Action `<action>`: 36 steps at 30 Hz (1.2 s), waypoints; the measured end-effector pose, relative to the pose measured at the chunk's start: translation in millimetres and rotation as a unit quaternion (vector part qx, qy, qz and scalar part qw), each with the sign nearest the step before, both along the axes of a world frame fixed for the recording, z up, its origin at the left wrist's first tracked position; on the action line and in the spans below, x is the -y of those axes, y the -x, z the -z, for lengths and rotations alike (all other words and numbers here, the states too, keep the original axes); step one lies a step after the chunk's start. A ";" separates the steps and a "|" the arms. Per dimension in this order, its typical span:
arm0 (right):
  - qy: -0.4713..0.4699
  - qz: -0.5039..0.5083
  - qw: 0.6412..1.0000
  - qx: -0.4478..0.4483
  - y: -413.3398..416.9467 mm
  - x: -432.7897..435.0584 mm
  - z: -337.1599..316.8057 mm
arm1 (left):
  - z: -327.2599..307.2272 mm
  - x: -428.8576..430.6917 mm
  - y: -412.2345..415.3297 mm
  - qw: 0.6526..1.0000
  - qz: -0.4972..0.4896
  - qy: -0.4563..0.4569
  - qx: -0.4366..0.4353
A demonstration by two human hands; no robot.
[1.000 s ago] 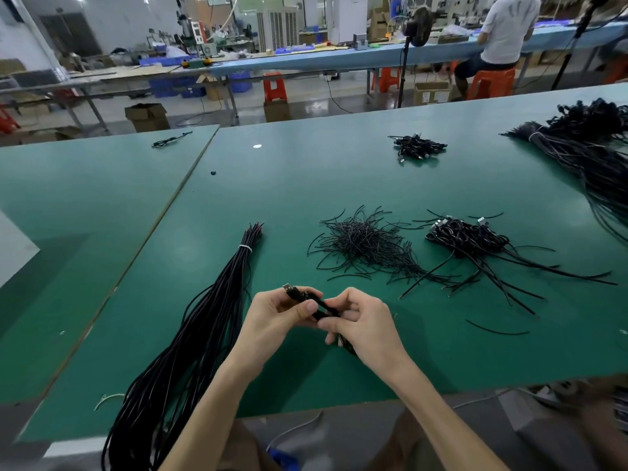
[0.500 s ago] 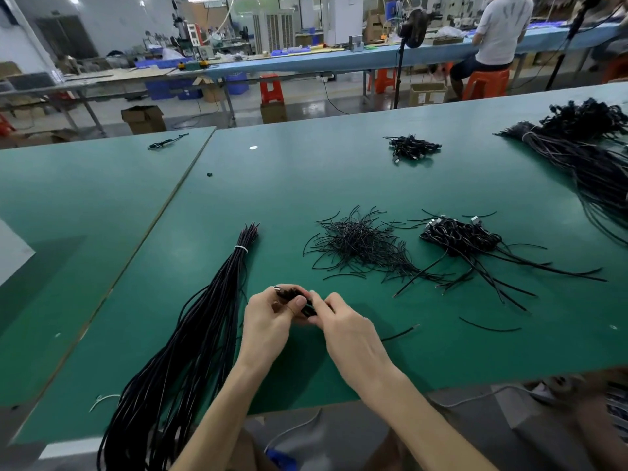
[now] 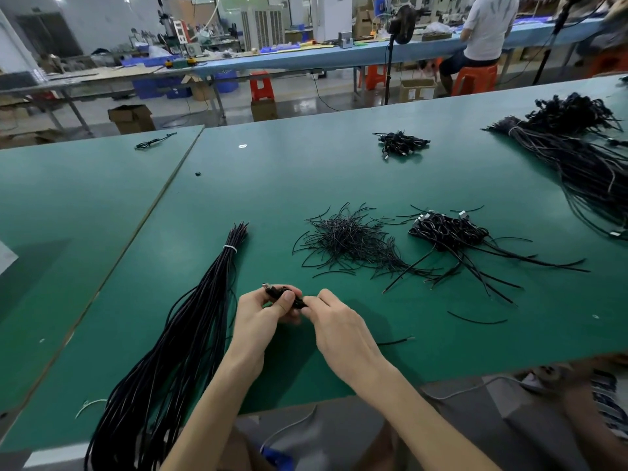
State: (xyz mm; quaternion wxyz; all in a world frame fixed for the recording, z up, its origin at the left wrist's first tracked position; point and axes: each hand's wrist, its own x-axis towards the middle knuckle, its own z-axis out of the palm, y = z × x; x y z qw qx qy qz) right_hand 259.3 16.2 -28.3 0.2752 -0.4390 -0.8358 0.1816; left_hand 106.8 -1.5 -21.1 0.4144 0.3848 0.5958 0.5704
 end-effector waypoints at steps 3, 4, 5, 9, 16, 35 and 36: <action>0.021 0.000 1.000 -0.002 -1.5 -1.5 0.3 | -2.2 0.2 1.7 1.000 0.006 -0.007 0.001; 0.032 -0.002 0.999 -0.007 -1.7 -2.1 -0.2 | -2.5 0.2 2.5 1.000 0.007 -0.009 0.002; 0.044 -0.005 0.999 -0.016 -2.0 -2.5 -1.1 | -2.5 -0.2 3.2 1.000 0.007 -0.012 0.004; 0.057 -0.013 0.998 -0.017 -3.0 -3.4 -2.7 | -0.3 -2.5 5.2 1.000 0.008 -0.011 0.000; 0.033 -0.013 0.999 -0.007 -2.6 -2.3 0.1 | -7.9 -6.5 13.1 0.994 0.086 0.044 0.042; 0.211 0.055 0.921 -0.323 -17.8 -14.8 0.6 | -21.3 -102.1 -1.2 0.879 0.115 0.021 -0.462; 0.210 0.055 0.921 -0.322 -18.0 -14.8 0.9 | -17.6 -103.3 -4.5 0.865 0.119 0.020 -0.487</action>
